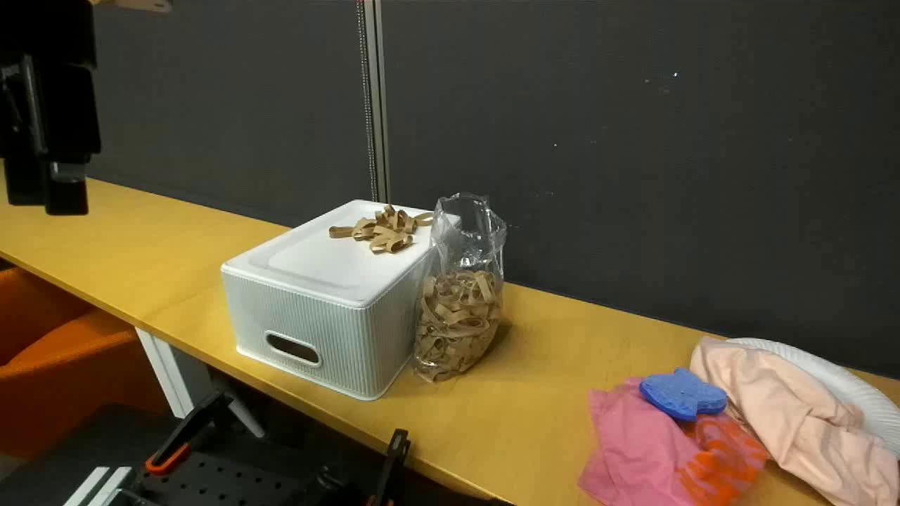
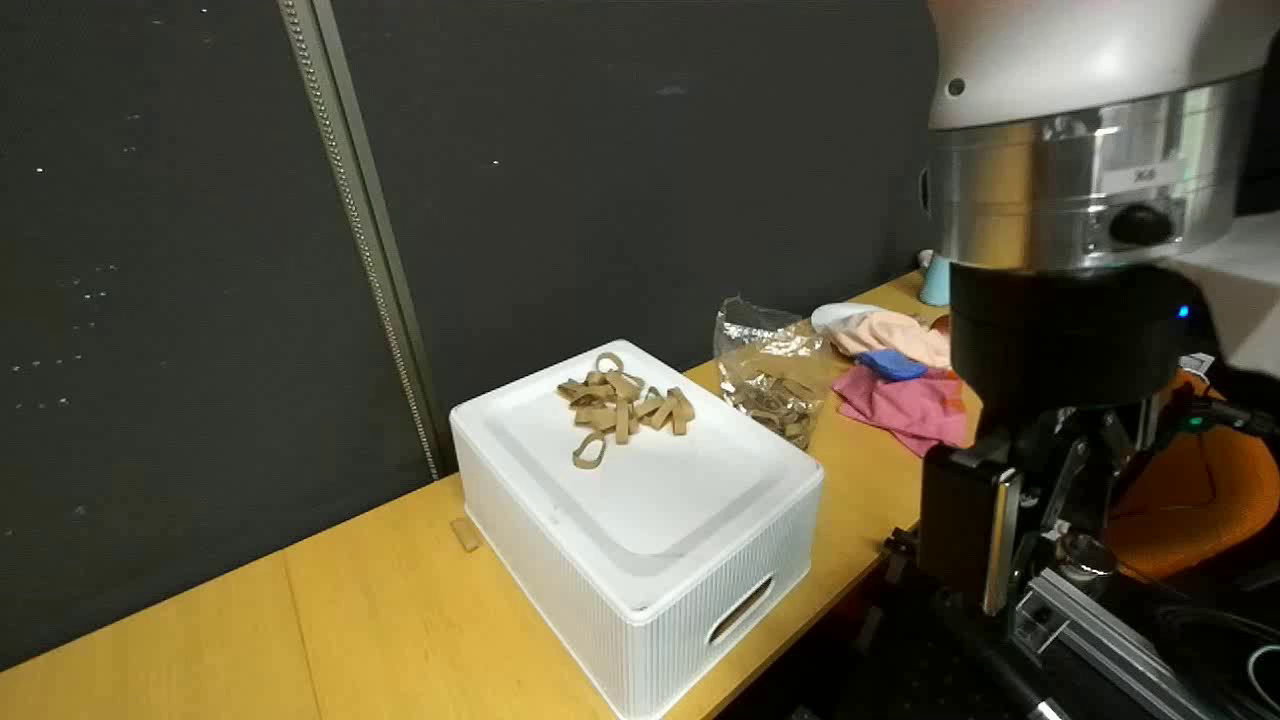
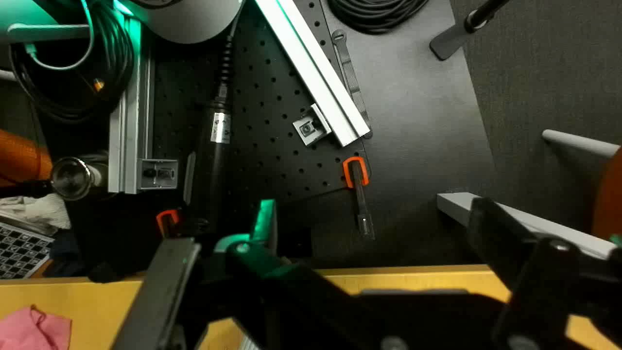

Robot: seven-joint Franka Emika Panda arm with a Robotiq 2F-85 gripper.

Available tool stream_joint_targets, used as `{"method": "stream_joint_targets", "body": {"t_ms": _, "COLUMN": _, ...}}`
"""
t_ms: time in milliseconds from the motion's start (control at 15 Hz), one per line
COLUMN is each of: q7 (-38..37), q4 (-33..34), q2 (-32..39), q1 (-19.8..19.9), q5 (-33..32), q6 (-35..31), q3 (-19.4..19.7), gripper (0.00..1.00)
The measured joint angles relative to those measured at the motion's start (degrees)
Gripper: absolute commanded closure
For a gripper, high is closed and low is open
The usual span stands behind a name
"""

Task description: Remove some rubber bands from the plastic and put them on top of the white storage container.

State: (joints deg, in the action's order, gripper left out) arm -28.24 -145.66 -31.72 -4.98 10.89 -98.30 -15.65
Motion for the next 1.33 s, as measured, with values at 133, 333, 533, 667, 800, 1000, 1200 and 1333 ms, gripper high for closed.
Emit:
{"method": "stream_joint_targets", "body": {"t_ms": 133, "q7": 0.0, "q4": 0.0, "q2": 0.0, "q1": 0.0, "q5": 0.0, "q6": -0.02, "q3": 0.0, "gripper": 0.0}}
{"method": "stream_joint_targets", "body": {"t_ms": 333, "q7": 0.0, "q4": 0.0, "q2": 0.0, "q1": 0.0, "q5": 0.0, "q6": -0.02, "q3": 0.0, "gripper": 0.0}}
{"method": "stream_joint_targets", "body": {"t_ms": 533, "q7": -0.3, "q4": -0.02, "q2": 0.02, "q1": 0.24, "q5": -0.44, "q6": -0.91, "q3": 0.01, "gripper": 0.0}}
{"method": "stream_joint_targets", "body": {"t_ms": 667, "q7": -1.95, "q4": -0.14, "q2": 0.08, "q1": 1.59, "q5": -3.29, "q6": -6.04, "q3": 0.05, "gripper": 0.0}}
{"method": "stream_joint_targets", "body": {"t_ms": 800, "q7": -3.13, "q4": -0.17, "q2": 0.73, "q1": 4.04, "q5": -7.83, "q6": -13.11, "q3": 0.21, "gripper": 0.0}}
{"method": "stream_joint_targets", "body": {"t_ms": 1000, "q7": -4.91, "q4": 0.01, "q2": 3.09, "q1": 7.99, "q5": -12.92, "q6": -24.87, "q3": 0.83, "gripper": 0.0}}
{"method": "stream_joint_targets", "body": {"t_ms": 1200, "q7": -6.33, "q4": 1.48, "q2": 5.63, "q1": 11.17, "q5": -15.05, "q6": -33.2, "q3": 2.6, "gripper": 0.0}}
{"method": "stream_joint_targets", "body": {"t_ms": 1333, "q7": -6.28, "q4": 3.3, "q2": 6.91, "q1": 12.83, "q5": -15.06, "q6": -35.38, "q3": 4.96, "gripper": 0.0}}
